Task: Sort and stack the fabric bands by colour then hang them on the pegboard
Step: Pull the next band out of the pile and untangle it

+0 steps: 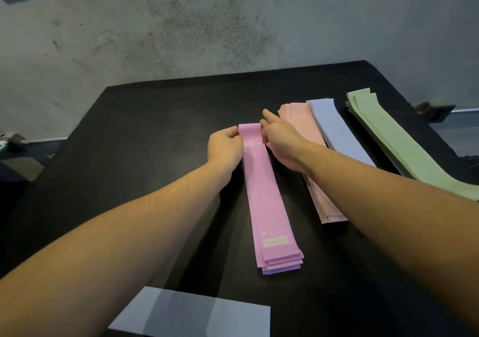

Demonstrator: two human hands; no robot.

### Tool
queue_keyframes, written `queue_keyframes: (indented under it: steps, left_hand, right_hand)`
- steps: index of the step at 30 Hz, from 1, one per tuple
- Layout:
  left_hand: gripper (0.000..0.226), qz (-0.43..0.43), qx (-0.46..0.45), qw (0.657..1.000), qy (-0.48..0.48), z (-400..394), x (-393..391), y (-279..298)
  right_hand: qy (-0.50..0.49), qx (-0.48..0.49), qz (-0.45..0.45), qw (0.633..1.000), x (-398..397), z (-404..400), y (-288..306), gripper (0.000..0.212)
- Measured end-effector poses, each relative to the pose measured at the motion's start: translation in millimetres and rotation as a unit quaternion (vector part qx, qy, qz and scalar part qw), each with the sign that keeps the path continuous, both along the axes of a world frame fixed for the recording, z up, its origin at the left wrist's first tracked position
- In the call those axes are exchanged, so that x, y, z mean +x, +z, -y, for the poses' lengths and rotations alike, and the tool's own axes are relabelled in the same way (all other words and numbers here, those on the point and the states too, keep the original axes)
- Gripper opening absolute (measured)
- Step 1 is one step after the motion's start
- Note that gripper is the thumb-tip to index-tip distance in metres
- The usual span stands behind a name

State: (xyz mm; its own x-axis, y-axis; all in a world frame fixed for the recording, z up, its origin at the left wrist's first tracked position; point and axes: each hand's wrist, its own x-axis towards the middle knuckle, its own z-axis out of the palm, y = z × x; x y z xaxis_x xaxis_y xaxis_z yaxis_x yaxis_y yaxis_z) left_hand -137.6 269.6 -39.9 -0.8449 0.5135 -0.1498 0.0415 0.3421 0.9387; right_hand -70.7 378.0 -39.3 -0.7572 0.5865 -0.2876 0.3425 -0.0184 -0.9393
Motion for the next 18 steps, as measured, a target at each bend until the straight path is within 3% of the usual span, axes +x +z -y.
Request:
queue_keyframes:
  steps: [6, 9, 18]
  left_hand:
    - [0.02, 0.029, -0.017, 0.999, 0.003, 14, -5, 8]
    - [0.038, -0.006, -0.024, 0.999, -0.022, 44, 0, 20]
    - [0.022, -0.146, -0.12, 0.975, -0.12, 185, 28, 31]
  right_hand:
    - [-0.025, 0.024, -0.032, 0.999, 23, 12, 11, 0.071]
    - [-0.013, 0.09, -0.036, 0.995, 47, 33, 20, 0.058]
    - [0.11, 0.211, -0.048, 0.97, 116, 135, 67, 0.042]
